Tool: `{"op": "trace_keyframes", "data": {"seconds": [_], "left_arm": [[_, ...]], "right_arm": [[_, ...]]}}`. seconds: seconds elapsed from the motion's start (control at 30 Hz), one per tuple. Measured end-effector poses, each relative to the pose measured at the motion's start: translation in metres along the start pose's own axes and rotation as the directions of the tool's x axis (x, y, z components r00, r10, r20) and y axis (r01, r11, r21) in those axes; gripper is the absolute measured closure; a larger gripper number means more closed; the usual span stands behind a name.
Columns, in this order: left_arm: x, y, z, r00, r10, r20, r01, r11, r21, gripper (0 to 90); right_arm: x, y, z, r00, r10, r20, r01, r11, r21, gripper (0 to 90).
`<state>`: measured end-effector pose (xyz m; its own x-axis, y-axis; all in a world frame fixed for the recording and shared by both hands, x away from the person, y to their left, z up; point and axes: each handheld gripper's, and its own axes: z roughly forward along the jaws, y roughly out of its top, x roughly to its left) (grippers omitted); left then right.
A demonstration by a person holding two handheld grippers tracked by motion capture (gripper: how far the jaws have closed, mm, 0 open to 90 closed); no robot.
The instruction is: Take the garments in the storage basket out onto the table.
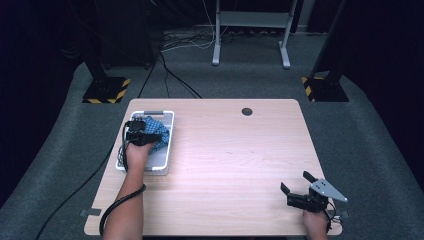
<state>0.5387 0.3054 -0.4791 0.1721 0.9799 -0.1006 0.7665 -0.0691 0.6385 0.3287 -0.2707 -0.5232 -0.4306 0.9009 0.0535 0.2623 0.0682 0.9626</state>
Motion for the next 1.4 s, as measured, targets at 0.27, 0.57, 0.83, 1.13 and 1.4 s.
{"op": "trace_keyframes", "data": {"seconds": [0.27,0.57,0.83,1.13,1.4], "left_arm": [[0.000,0.000,-0.001,0.9999,0.002,-0.012,-0.002,0.9999,0.010,33.2],[-0.001,0.000,-0.004,0.9996,0.013,-0.024,-0.014,0.9998,-0.014,45.0],[-0.003,0.000,-0.007,0.9989,0.034,-0.030,-0.035,0.9990,-0.026,51.2],[-0.004,0.000,-0.010,0.9992,0.030,-0.028,-0.031,0.9984,-0.048,52.6],[-0.005,0.001,-0.018,0.9991,0.029,-0.031,-0.032,0.9945,-0.100,52.5]], "right_arm": [[0.000,0.000,0.000,1.0000,0.000,-0.001,0.000,1.000,0.002,0.0],[0.000,0.000,0.000,1.0000,0.000,-0.002,0.000,1.000,0.003,0.0],[0.000,0.000,0.001,1.0000,0.002,-0.003,-0.002,1.000,0.004,0.0],[0.000,0.000,0.001,1.0000,0.003,-0.004,-0.003,1.000,0.007,0.0],[0.000,0.000,0.001,1.0000,0.002,-0.003,-0.002,1.000,0.009,0.0]]}}
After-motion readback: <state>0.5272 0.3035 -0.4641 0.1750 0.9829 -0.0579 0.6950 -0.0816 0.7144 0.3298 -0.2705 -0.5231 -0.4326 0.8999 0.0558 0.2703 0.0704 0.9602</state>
